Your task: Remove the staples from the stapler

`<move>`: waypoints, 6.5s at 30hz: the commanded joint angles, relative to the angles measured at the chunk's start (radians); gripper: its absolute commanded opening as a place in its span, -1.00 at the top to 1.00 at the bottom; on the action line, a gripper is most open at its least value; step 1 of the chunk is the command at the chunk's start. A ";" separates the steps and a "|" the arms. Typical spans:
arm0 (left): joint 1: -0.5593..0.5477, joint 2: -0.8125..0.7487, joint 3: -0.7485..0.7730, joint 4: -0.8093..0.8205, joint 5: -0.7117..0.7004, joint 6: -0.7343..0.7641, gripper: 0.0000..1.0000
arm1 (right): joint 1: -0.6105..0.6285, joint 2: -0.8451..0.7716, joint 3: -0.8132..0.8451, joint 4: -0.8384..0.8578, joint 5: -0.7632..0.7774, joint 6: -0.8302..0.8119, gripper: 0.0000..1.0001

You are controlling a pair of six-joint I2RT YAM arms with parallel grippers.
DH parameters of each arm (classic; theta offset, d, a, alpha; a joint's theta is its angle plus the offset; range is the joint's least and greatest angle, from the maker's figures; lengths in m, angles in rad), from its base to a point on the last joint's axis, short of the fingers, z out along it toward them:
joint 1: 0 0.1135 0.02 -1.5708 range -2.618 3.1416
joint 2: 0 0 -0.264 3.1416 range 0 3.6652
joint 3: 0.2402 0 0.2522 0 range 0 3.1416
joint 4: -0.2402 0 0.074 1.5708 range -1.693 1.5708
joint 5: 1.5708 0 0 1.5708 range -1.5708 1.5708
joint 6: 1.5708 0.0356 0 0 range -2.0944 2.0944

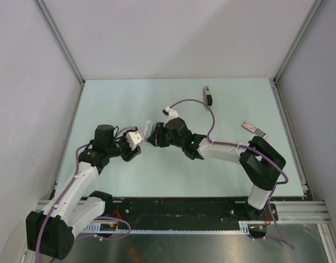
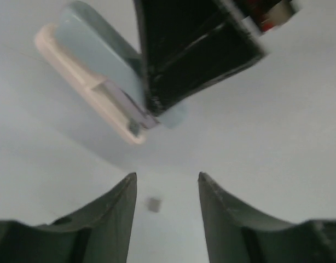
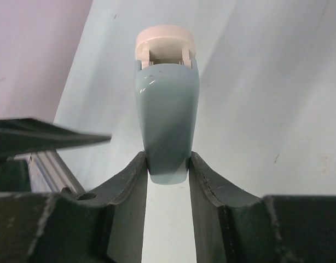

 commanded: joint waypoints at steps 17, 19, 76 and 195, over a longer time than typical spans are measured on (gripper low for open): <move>0.139 0.046 0.363 -0.122 0.123 -0.576 -0.99 | -0.043 0.460 0.778 -0.835 0.270 -0.096 1.00; 0.152 0.047 0.364 -0.120 0.111 -0.575 -0.99 | -0.045 0.493 0.855 -0.892 0.272 -0.091 1.00; 0.009 0.109 0.211 -0.032 -0.088 -0.497 -0.99 | -0.586 0.484 0.975 -0.938 0.403 -0.346 -0.66; -0.391 0.759 0.369 0.571 -0.369 -0.215 1.00 | -0.235 -0.439 -0.388 -0.085 0.077 -0.067 1.00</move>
